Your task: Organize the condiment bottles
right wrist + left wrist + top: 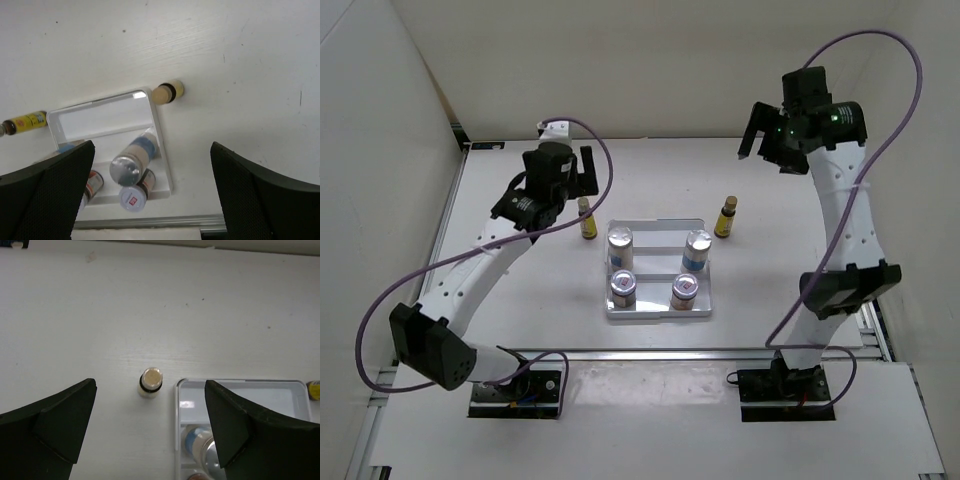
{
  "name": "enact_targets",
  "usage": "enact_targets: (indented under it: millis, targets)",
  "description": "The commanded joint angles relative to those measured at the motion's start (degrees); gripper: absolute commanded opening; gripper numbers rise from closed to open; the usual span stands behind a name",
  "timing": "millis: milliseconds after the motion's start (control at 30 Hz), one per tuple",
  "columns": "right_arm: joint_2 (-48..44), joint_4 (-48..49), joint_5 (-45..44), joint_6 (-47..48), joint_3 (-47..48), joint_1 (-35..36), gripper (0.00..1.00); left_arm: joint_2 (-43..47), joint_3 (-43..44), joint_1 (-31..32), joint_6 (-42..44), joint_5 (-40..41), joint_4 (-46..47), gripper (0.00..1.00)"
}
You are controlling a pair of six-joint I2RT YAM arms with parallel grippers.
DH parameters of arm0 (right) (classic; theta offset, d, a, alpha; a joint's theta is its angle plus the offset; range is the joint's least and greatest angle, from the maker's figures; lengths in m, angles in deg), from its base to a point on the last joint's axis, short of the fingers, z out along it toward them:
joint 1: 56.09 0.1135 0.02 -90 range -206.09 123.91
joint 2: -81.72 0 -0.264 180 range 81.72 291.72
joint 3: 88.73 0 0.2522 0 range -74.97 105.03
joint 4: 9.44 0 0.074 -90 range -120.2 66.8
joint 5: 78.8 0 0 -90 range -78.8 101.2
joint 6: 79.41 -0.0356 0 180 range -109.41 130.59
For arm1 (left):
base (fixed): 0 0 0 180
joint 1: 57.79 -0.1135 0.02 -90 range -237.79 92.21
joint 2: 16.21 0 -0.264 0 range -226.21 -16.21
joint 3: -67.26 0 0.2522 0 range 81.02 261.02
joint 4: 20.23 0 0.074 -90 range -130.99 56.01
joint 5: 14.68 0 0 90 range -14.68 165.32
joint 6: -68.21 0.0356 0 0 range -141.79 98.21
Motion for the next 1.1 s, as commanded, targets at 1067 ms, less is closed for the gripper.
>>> enact_targets:
  millis: [1067]
  targets:
    - [26.5, -10.0, 12.2, 3.1, 4.4, -3.1, 0.73, -16.7, 16.2, -5.2, 9.8, -5.2, 0.9, 1.00]
